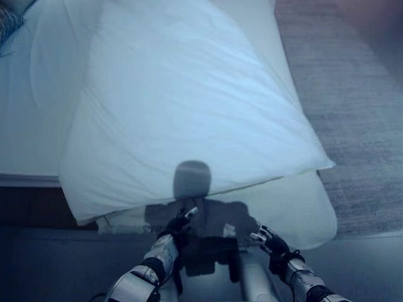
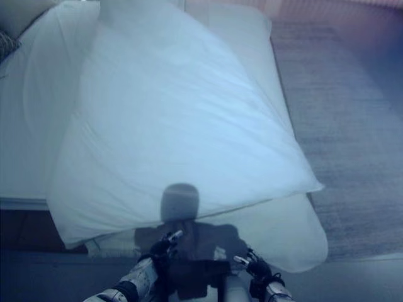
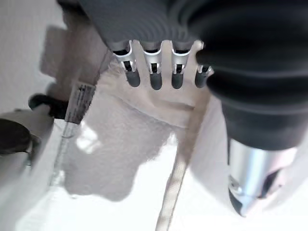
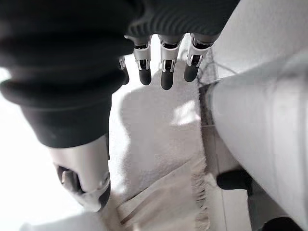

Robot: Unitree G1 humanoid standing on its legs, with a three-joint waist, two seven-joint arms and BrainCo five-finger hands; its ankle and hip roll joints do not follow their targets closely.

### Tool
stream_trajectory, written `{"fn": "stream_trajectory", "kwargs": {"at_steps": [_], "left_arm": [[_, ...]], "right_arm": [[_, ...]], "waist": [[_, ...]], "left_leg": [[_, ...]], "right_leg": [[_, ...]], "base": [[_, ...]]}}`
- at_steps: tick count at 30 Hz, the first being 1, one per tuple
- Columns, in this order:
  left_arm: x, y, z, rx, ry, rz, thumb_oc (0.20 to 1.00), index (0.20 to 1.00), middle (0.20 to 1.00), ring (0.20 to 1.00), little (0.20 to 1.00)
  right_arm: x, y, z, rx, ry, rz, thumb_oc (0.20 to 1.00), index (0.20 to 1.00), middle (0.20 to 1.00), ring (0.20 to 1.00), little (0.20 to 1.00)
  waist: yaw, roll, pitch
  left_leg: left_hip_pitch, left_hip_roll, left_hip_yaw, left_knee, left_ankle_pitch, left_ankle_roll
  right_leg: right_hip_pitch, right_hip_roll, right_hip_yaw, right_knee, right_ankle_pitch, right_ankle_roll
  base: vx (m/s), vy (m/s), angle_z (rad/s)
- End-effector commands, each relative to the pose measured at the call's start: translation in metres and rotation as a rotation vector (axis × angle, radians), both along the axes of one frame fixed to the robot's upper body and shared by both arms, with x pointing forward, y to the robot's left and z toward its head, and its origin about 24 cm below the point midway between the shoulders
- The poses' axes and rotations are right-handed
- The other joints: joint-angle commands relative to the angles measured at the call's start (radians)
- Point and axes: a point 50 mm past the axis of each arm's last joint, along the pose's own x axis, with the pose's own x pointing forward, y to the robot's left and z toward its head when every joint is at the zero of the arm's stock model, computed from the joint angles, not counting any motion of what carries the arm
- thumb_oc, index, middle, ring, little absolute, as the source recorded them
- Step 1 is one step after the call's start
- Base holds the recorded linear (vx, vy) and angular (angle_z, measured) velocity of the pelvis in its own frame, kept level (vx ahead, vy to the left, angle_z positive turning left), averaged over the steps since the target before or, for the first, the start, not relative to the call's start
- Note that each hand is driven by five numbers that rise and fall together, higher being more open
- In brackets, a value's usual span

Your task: Make the bed

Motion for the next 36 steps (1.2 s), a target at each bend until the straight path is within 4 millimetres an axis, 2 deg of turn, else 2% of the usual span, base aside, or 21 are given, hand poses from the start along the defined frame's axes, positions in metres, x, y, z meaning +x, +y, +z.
{"fn": "stream_trajectory", "kwargs": {"at_steps": [1,8,14,18,19,23,24,28,29,35,36], "left_arm": [[0.019,-0.02,0.02,-0.12,-0.068,0.068,1.0,1.0,1.0,1.0,1.0],[0.032,-0.011,0.03,-0.219,-0.071,0.201,1.0,1.0,1.0,1.0,1.0],[0.044,-0.006,0.044,-0.266,-0.128,0.257,1.0,1.0,1.0,1.0,1.0],[0.06,-0.003,0.066,-0.326,-0.215,0.313,1.0,1.0,1.0,1.0,1.0],[0.068,-0.001,0.078,-0.338,-0.265,0.317,1.0,1.0,1.0,1.0,1.0],[0.075,-0.001,0.089,-0.36,-0.304,0.326,1.0,1.0,1.0,1.0,1.0],[0.084,-0.003,0.106,-0.377,-0.369,0.32,1.0,1.0,1.0,1.0,1.0],[0.09,-0.003,0.117,-0.389,-0.402,0.328,1.0,1.0,1.0,1.0,1.0],[0.094,-0.002,0.125,-0.404,-0.426,0.339,1.0,1.0,1.0,1.0,1.0],[0.1,0.002,0.138,-0.442,-0.48,0.366,1.0,1.0,1.0,1.0,1.0],[0.1,0.002,0.139,-0.45,-0.487,0.367,0.871,0.871,0.871,0.871,0.871]], "right_arm": [[0.012,0.006,0.015,0.031,-0.111,0.004,1.0,1.0,1.0,1.0,1.0],[0.023,0.01,0.031,0.059,-0.202,0.01,1.0,1.0,1.0,1.0,1.0],[0.026,0.012,0.033,0.059,-0.214,0.019,1.0,1.0,1.0,1.0,1.0],[0.027,0.015,0.034,0.066,-0.222,0.032,1.0,1.0,1.0,1.0,1.0],[0.026,0.014,0.034,0.059,-0.22,0.04,1.0,1.0,1.0,1.0,1.0],[0.025,0.015,0.033,0.062,-0.215,0.043,1.0,1.0,1.0,1.0,1.0],[0.023,0.015,0.033,0.06,-0.216,0.049,1.0,1.0,1.0,1.0,1.0],[0.022,0.014,0.032,0.059,-0.213,0.048,1.0,1.0,1.0,1.0,1.0],[0.02,0.014,0.03,0.063,-0.206,0.045,1.0,1.0,1.0,1.0,1.0],[0.017,0.016,0.028,0.069,-0.198,0.04,1.0,1.0,1.0,1.0,1.0],[0.016,0.016,0.027,0.07,-0.196,0.039,1.0,1.0,1.0,1.0,1.0]], "waist": [[-0.04,-0.01,-0.007],[-0.065,-0.017,-0.012],[-0.074,-0.013,-0.011],[-0.08,-0.011,-0.011],[-0.084,-0.013,-0.012],[-0.089,-0.013,-0.012],[-0.092,-0.015,-0.011],[-0.093,-0.014,-0.01],[-0.092,-0.012,-0.01],[-0.09,-0.012,-0.011],[-0.089,-0.011,-0.011]], "left_leg": [[-0.09,-0.035,0.042,0.105,-0.061,0.044],[-0.226,-0.001,0.037,0.236,-0.113,0.042],[-0.251,-0.002,0.035,0.23,-0.112,0.041],[-0.258,0.0,0.039,0.223,-0.107,0.037],[-0.26,0.0,0.04,0.219,-0.105,0.036],[-0.258,-0.001,0.038,0.214,-0.104,0.035],[-0.255,-0.004,0.037,0.213,-0.104,0.034],[-0.252,-0.006,0.038,0.21,-0.103,0.034],[-0.25,-0.006,0.038,0.208,-0.101,0.033],[-0.254,-0.003,0.036,0.209,-0.1,0.031],[-0.254,-0.002,0.036,0.207,-0.099,0.03]], "right_leg": [[-0.039,0.041,-0.034,-0.073,0.062,0.049],[-0.17,0.052,-0.019,0.022,0.039,0.042],[-0.193,0.054,-0.011,0.008,0.042,0.041],[-0.205,0.062,-0.002,0.0,0.048,0.039],[-0.204,0.064,0.001,-0.007,0.049,0.039],[-0.201,0.066,0.004,-0.014,0.05,0.039],[-0.198,0.067,0.005,-0.017,0.052,0.038],[-0.195,0.065,0.007,-0.019,0.053,0.04],[-0.194,0.063,0.006,-0.018,0.052,0.04],[-0.199,0.063,0.006,-0.019,0.056,0.04],[-0.199,0.063,0.005,-0.021,0.057,0.04]], "base": [[-0.05,-0.015,-0.02],[-0.02,0.005,-0.13],[0.0,-0.001,-0.02],[0.02,0.002,-0.05],[0.03,-0.006,-0.07],[0.02,-0.006,-0.03],[0.0,0.0,0.0],[0.01,0.0,0.0],[0.0,0.0,0.0],[0.0,-0.001,-0.01],[0.0,-0.01,-0.04]]}}
